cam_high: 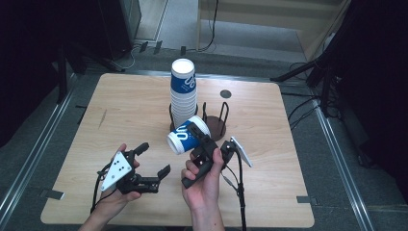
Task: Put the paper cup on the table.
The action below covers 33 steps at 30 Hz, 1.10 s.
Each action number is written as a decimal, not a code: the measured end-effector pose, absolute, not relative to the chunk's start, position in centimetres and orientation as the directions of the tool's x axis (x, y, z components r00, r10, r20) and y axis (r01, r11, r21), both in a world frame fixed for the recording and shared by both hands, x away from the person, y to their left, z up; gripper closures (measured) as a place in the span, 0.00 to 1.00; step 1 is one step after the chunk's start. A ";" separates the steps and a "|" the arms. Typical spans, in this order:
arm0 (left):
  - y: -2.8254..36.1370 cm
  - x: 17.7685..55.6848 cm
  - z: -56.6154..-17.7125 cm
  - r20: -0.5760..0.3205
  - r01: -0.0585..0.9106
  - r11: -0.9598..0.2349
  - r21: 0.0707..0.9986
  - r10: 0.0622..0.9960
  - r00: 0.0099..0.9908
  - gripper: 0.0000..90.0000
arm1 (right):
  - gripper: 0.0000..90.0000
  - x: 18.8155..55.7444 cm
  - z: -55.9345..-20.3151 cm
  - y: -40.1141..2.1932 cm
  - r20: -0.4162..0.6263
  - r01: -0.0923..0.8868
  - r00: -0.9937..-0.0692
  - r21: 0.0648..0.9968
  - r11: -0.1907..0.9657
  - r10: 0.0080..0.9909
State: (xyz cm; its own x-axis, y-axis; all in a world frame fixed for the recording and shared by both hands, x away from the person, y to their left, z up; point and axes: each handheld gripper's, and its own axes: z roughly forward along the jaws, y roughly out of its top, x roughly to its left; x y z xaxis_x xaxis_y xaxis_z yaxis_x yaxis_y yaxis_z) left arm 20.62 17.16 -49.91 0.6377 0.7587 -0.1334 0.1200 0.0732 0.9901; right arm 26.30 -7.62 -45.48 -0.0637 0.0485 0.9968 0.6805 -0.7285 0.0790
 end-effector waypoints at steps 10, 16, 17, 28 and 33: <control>18.3 20.5 -51.0 -0.113 0.138 0.037 0.990 0.791 0.601 0.00 | 0.25 26.2 -44.8 -8.3 0.976 0.652 -0.147 0.218 -0.726 0.161; 19.7 20.0 -51.5 -0.097 0.144 0.016 0.989 0.814 0.573 0.00 | 0.25 26.2 -44.6 -8.8 0.951 0.623 -0.174 0.307 -0.720 0.255; 20.0 20.0 -51.6 -0.099 0.145 0.020 0.989 0.821 0.563 0.00 | 0.25 26.2 -44.6 -8.8 0.945 0.616 -0.180 0.324 -0.718 0.272; 22.3 19.5 -53.3 -0.085 0.187 -0.012 0.982 0.862 0.501 0.00 | 0.25 26.1 -44.1 -10.3 0.873 0.528 -0.234 0.484 -0.698 0.428; 23.4 19.2 -53.6 -0.090 0.196 -0.005 0.981 0.874 0.477 0.00 | 0.24 25.8 -43.6 -10.6 0.831 0.492 -0.254 0.551 -0.674 0.495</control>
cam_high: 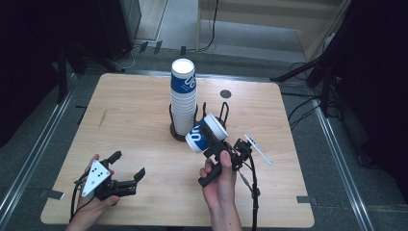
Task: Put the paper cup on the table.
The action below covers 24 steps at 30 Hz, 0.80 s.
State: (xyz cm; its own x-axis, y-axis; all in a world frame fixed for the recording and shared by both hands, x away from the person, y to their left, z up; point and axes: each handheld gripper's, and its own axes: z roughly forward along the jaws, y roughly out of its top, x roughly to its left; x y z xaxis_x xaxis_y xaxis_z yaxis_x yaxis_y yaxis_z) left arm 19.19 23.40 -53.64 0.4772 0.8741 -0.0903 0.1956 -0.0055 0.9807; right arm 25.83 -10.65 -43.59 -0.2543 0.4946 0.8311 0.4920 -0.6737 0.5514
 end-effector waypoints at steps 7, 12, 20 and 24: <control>24.6 18.7 -54.2 -0.080 0.212 -0.023 0.977 0.884 0.461 0.00 | 0.24 25.8 -43.3 -10.9 0.756 0.447 -0.262 0.646 -0.619 0.600; 25.5 18.4 -54.5 -0.074 0.221 -0.031 0.975 0.890 0.450 0.00 | 0.24 25.8 -43.3 -11.2 0.706 0.411 -0.246 0.696 -0.588 0.664; 27.1 17.7 -54.8 -0.064 0.231 -0.041 0.972 0.901 0.429 0.00 | 0.24 26.0 -43.4 -11.9 0.625 0.344 -0.241 0.770 -0.537 0.743; 27.7 17.5 -54.8 -0.061 0.235 -0.043 0.971 0.906 0.418 0.00 | 0.24 26.0 -43.2 -12.3 0.598 0.316 -0.234 0.792 -0.522 0.767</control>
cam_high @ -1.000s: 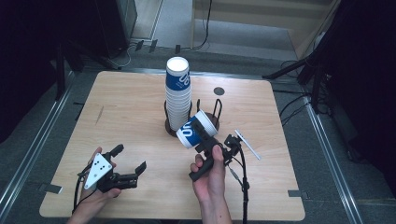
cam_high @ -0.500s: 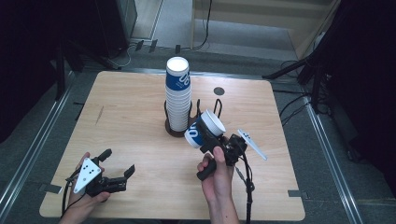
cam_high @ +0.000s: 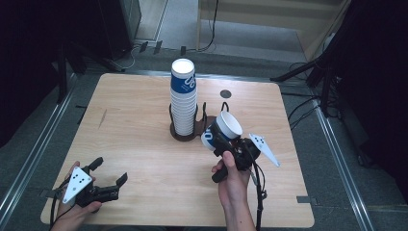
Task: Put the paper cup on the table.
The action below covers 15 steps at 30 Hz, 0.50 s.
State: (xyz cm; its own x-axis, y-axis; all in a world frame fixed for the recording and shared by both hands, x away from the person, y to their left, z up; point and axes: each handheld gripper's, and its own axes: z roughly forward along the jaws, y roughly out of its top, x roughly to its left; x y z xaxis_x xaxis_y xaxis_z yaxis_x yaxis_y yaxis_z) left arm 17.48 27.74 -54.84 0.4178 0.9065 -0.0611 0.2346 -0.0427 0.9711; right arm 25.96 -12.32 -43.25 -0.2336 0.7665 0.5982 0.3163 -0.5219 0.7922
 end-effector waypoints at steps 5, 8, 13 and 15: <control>28.6 17.2 -55.0 -0.050 0.238 -0.052 0.970 0.914 0.403 0.00 | 0.24 26.0 -43.1 -12.9 0.567 0.292 -0.224 0.815 -0.501 0.793; 29.2 17.0 -55.1 -0.048 0.243 -0.054 0.969 0.918 0.394 0.00 | 0.24 26.0 -43.1 -13.2 0.536 0.275 -0.220 0.836 -0.475 0.815; 30.1 16.8 -55.2 -0.048 0.248 -0.051 0.967 0.925 0.378 0.00 | 0.24 26.0 -43.2 -14.0 0.503 0.254 -0.209 0.856 -0.450 0.838; 30.4 16.9 -55.3 -0.053 0.248 -0.043 0.968 0.928 0.368 0.00 | 0.24 26.0 -43.2 -14.3 0.493 0.247 -0.207 0.862 -0.443 0.845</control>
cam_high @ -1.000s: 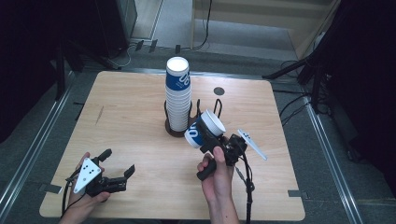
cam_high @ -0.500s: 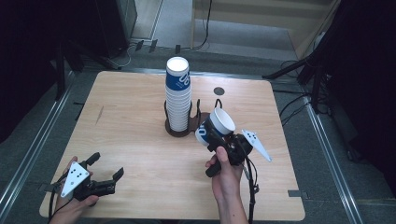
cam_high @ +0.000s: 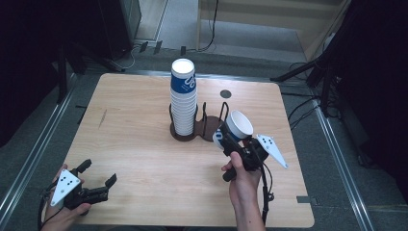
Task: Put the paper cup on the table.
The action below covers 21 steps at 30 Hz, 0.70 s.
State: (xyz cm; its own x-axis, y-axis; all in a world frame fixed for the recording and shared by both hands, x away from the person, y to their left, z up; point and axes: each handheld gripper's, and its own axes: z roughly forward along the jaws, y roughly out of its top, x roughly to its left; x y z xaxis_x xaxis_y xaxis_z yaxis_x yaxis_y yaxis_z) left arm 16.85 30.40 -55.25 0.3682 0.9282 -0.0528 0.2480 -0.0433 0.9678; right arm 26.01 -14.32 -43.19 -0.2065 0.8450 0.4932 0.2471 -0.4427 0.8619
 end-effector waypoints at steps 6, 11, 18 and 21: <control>30.7 17.0 -55.3 -0.057 0.252 -0.038 0.967 0.932 0.359 0.00 | 0.24 26.2 -43.2 -15.6 0.448 0.216 -0.185 0.887 -0.409 0.874; 30.9 17.0 -55.3 -0.058 0.256 -0.037 0.966 0.933 0.356 0.00 | 0.24 26.3 -43.1 -16.7 0.411 0.192 -0.170 0.905 -0.379 0.895; 31.5 17.0 -55.3 -0.071 0.264 -0.025 0.964 0.935 0.347 0.00 | 0.24 26.7 -42.8 -17.8 0.328 0.145 -0.149 0.940 -0.308 0.933; 31.5 17.0 -55.3 -0.069 0.269 -0.028 0.963 0.936 0.345 0.00 | 0.24 26.9 -42.9 -18.1 0.302 0.138 -0.138 0.949 -0.283 0.943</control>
